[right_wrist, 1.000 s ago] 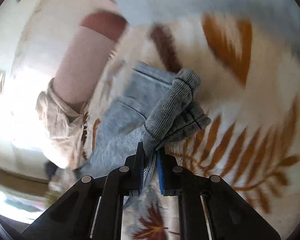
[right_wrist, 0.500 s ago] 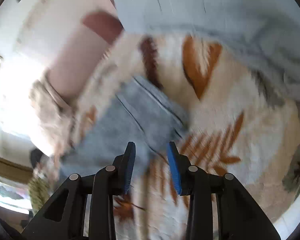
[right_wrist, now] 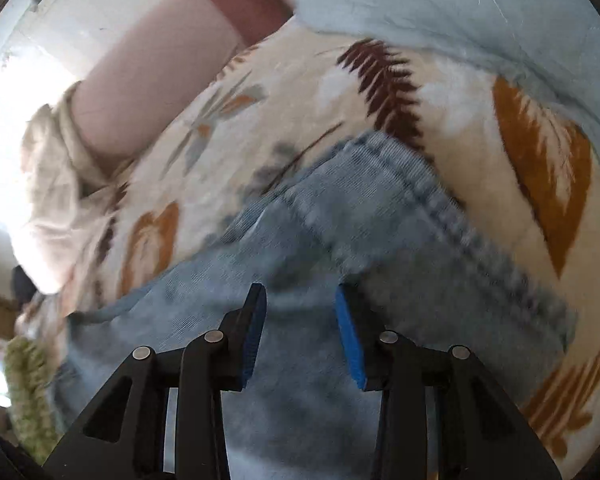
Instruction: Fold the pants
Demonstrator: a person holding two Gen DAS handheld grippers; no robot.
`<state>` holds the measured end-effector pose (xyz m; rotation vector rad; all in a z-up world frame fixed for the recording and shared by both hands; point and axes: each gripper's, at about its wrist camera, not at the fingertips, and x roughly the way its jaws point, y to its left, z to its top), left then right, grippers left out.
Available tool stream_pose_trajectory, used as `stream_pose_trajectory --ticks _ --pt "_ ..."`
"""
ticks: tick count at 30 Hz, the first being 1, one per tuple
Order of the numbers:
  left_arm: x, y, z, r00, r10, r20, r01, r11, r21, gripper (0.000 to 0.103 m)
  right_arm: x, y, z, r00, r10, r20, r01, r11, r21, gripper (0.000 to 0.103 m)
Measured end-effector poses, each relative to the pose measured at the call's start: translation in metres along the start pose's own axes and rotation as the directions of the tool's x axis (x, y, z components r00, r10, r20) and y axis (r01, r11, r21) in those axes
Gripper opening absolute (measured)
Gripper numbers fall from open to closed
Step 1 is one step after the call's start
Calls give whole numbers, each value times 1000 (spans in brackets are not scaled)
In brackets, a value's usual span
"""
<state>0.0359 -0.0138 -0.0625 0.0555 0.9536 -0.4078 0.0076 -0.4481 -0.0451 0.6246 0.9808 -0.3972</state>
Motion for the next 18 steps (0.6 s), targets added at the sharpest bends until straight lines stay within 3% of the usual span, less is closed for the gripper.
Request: stream_pose_trajectory --ticks 4,9,11,15,18 --pt "8 -2 1 999 33 -26 -32 998 54 20 13 9 8 998 -61 33 64 995 -78 34" --pt "8 -2 3 998 49 -26 -49 998 26 20 7 18 4 990 -133 50 139 980 -143 34" --pt "-1 -2 4 999 45 -1 -45 999 -10 21 -1 28 -1 983 -177 58 185 967 -178 41" --pt "-32 -6 6 995 25 93 -23 999 -22 34 -41 59 -40 997 -54 62 71 944 -323 44" --pt "-44 -16 3 993 20 113 -21 1000 1 42 -58 78 -79 1000 5 15 2 907 -421 45"
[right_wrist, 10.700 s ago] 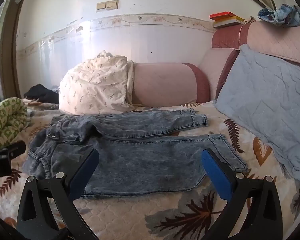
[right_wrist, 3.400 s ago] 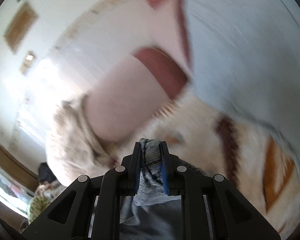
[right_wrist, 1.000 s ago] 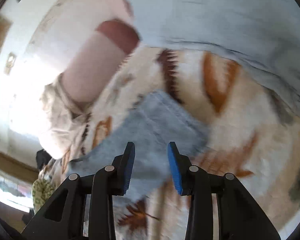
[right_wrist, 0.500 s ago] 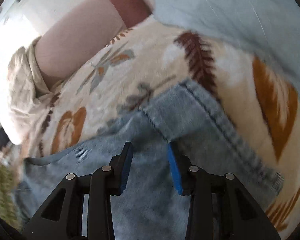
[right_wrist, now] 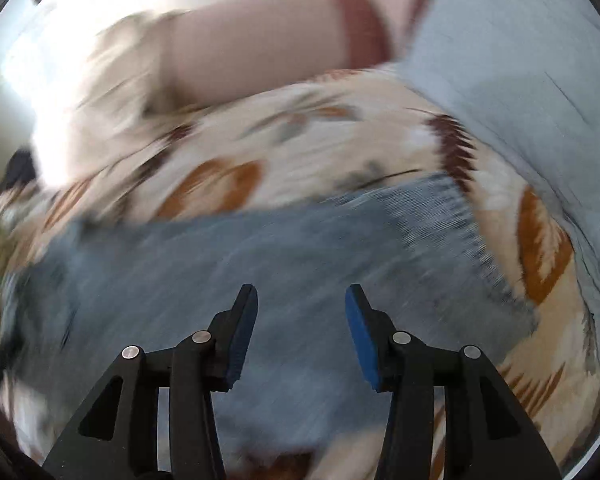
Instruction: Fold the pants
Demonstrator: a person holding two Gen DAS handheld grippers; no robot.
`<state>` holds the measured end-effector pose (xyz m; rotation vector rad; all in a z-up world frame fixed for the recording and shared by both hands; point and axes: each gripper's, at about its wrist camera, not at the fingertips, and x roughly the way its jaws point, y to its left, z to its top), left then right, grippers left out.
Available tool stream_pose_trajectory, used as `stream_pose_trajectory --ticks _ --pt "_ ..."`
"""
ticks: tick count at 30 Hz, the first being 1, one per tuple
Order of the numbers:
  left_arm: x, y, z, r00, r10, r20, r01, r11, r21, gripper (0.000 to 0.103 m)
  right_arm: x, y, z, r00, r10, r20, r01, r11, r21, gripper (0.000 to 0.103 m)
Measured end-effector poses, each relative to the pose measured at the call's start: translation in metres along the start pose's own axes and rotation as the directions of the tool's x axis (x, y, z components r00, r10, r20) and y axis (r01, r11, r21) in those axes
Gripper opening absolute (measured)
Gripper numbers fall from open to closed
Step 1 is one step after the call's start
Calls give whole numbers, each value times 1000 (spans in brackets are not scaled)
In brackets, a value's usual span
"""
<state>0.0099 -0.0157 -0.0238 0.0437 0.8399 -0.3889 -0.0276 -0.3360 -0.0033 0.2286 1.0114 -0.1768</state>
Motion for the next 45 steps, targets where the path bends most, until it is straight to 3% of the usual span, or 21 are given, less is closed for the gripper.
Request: stream_pose_trajectory --ticks 4,7,9,11,19,26,28,29,31,35,41,45 --pt "11 -16 -10 998 41 -43 -38 997 65 42 6 32 -25 997 40 -70 -44 997 -62 45" --pt "32 -18 -21 985 109 -135 -94 989 113 43 25 48 -30 992 29 -123 -40 995 -92 45" --pt "35 -18 -25 984 117 -137 -98 986 136 45 38 49 -37 984 -1 -179 -15 996 -89 45" --pt "35 -18 -25 983 123 -133 -101 982 161 45 38 53 -40 985 -9 -172 -9 995 -103 45" --pt "41 -10 -22 986 98 -138 -78 986 149 45 51 51 -33 993 -26 -119 15 995 -94 47" --pt "27 0 -22 996 23 -89 -22 1000 20 44 50 57 -22 991 -45 -128 36 997 -71 54" --pt "22 1 -20 998 -10 -56 10 1000 -3 44 38 58 -17 990 26 -136 -33 998 -46 55" --pt "20 0 -19 999 -25 -37 25 1000 -4 44 28 61 -12 988 103 -118 -107 994 -32 55" --pt "21 -2 -17 998 -57 -10 57 998 0 44 11 70 1 970 231 -82 -234 972 -33 56" --pt "35 -11 -15 997 -75 -31 76 996 38 44 13 99 39 893 438 -97 -443 896 -28 60" --pt "48 -19 -17 995 -73 -69 78 993 85 48 85 136 101 820 529 -217 -535 844 36 60" --pt "51 -15 -17 992 -94 -86 100 992 72 48 126 146 118 809 517 -279 -525 849 51 60"
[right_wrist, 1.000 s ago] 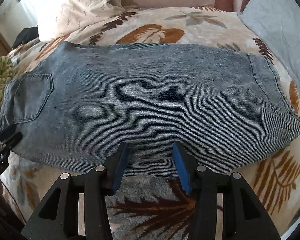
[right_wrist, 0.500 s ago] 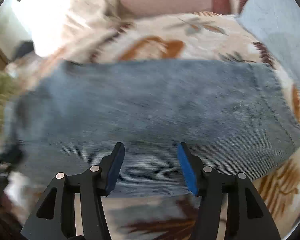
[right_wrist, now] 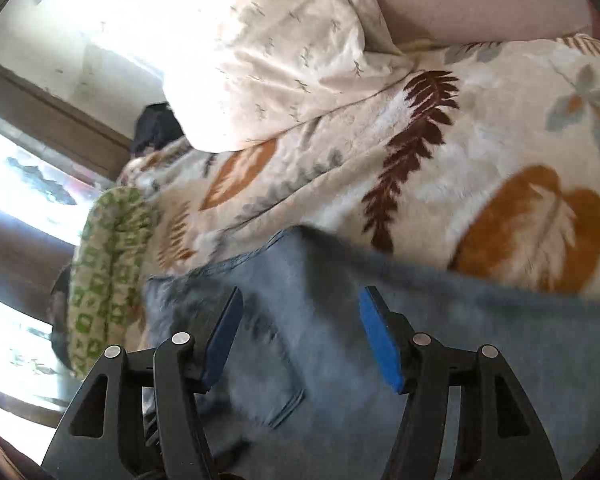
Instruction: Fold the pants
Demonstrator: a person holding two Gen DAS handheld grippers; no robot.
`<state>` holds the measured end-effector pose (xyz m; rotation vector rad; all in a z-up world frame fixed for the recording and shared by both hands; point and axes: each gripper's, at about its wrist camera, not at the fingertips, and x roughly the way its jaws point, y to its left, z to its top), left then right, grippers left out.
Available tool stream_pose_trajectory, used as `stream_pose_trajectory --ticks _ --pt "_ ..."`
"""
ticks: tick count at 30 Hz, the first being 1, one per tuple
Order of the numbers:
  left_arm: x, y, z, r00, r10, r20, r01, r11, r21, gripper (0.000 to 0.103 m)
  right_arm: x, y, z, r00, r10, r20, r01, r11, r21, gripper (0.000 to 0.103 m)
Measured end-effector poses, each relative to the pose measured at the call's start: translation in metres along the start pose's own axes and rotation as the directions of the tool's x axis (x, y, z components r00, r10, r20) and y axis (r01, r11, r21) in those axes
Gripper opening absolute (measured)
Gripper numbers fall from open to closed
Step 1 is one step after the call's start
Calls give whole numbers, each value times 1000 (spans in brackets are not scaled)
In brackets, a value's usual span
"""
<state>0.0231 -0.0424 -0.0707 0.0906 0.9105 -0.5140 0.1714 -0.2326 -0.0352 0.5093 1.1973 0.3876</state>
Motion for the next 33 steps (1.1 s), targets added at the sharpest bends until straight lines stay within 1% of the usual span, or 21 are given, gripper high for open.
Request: stream_pose_trajectory --ticks 1,3,5,7,11,14,15,16,17,19,20,22,25,27,29,30,31,32,33 --pt "0 1 0 1000 -7 -2 7 1000 -4 48 7 -5 5 1000 5 -29 -4 1000 6 58" --pt "0 3 -1 1000 -13 -5 13 1000 -12 48 20 -11 12 997 -15 -74 15 1000 -8 54" --pt "1 5 -1 1000 -14 -6 14 1000 -10 49 27 -14 15 993 -22 -114 19 999 -25 49" --pt "2 4 -2 1000 -10 -5 10 1000 -2 50 33 -17 17 989 -30 -148 25 999 -35 48" --pt "3 2 -3 1000 -3 -2 3 1000 9 52 44 -16 16 974 -21 -224 6 998 -69 46" --pt "4 2 -3 1000 5 2 -5 1000 20 53 47 -10 15 972 -37 -231 14 995 -97 44" --pt "4 2 -3 1000 6 3 -6 1000 22 53 47 -10 15 972 -53 -227 28 994 -108 31" --pt "4 2 -3 1000 6 4 -6 1000 23 53 48 -10 15 971 -75 -226 50 992 -116 16" --pt "5 2 -3 1000 6 4 -6 1000 22 53 48 -11 13 969 -100 -225 75 990 -119 12" --pt "4 2 -3 1000 6 4 -7 1000 19 53 44 -10 11 973 -122 -194 98 987 -130 8" --pt "4 2 -3 1000 6 5 -6 1000 17 53 41 -8 9 975 -150 -165 128 982 -139 8" --pt "4 3 -3 1000 4 4 -4 1000 11 53 35 -4 9 977 -177 -119 161 978 -136 6" --pt "3 4 -3 1000 1 4 -1 1000 6 53 31 4 14 974 -219 -48 212 969 -131 6" --pt "2 5 -3 1000 -4 3 4 1000 7 53 33 9 18 980 -195 -49 188 975 -121 6" --pt "2 4 -4 1000 -4 1 4 1000 9 53 34 14 19 978 -201 -59 193 973 -128 6" --pt "2 4 -4 1000 -2 0 2 1000 11 53 32 14 19 975 -212 -60 203 970 -133 9" --pt "2 3 -4 1000 0 0 0 1000 12 53 29 13 19 977 -200 -70 190 973 -130 11" --pt "2 3 -4 1000 2 0 -2 1000 13 54 27 9 19 982 -161 -100 149 982 -120 14" --pt "1 3 -5 1000 4 0 -4 1000 16 53 27 8 19 983 -140 -120 127 986 -111 22"
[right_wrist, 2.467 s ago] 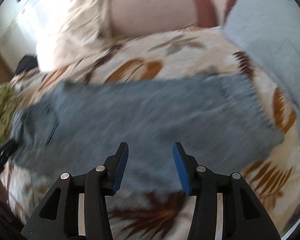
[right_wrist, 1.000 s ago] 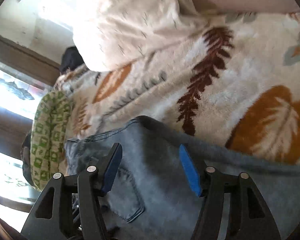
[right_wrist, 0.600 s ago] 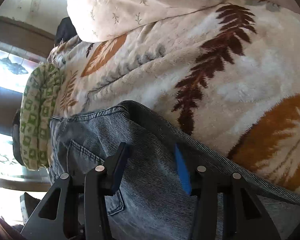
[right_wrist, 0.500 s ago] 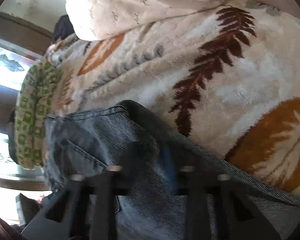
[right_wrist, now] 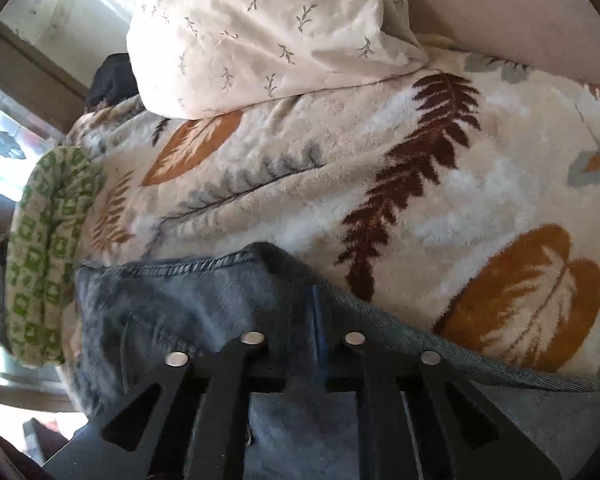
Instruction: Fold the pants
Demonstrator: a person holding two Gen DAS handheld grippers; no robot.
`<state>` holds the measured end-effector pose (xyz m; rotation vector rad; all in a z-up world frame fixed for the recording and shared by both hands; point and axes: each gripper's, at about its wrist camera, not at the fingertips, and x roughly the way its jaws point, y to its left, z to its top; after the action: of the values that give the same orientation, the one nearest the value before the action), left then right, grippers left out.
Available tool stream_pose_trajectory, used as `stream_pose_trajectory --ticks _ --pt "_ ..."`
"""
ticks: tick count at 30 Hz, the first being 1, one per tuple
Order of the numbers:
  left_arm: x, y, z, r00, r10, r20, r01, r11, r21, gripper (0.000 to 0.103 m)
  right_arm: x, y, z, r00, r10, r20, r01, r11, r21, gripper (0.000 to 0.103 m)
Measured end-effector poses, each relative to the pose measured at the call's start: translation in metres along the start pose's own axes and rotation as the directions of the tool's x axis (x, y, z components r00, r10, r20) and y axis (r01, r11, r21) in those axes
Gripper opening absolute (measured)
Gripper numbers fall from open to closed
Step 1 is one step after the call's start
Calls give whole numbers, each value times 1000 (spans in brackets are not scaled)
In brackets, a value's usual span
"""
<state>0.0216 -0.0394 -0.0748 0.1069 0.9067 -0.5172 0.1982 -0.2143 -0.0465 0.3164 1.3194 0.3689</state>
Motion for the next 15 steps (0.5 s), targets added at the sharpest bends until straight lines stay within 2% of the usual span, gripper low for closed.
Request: stream_pose_trajectory --ticks 1,5,7,8,10,12,15 --pt "0 0 0 1000 1 0 -1 1000 2 54 -1 -6 -1 1000 25 -17 -24 1000 9 28" --pt "-1 0 0 1000 0 1 0 1000 -4 54 2 -21 -2 995 85 -54 -85 996 3 29" --pt "-1 0 0 1000 2 2 -2 1000 1 54 10 -32 -2 989 115 -88 -115 993 11 36" --pt "-1 0 -1 1000 3 1 -3 1000 2 54 15 -37 -2 986 127 -104 -126 992 16 36" --pt "-1 0 0 1000 3 2 -3 1000 4 54 18 -44 -2 969 223 -107 -222 975 22 42" --pt "-1 0 0 1000 0 2 0 1000 5 54 19 -41 -2 932 345 -116 -346 938 7 42" --pt "-1 0 -1 1000 4 5 -4 1000 15 57 29 -25 -3 906 389 -166 -403 914 -53 42"
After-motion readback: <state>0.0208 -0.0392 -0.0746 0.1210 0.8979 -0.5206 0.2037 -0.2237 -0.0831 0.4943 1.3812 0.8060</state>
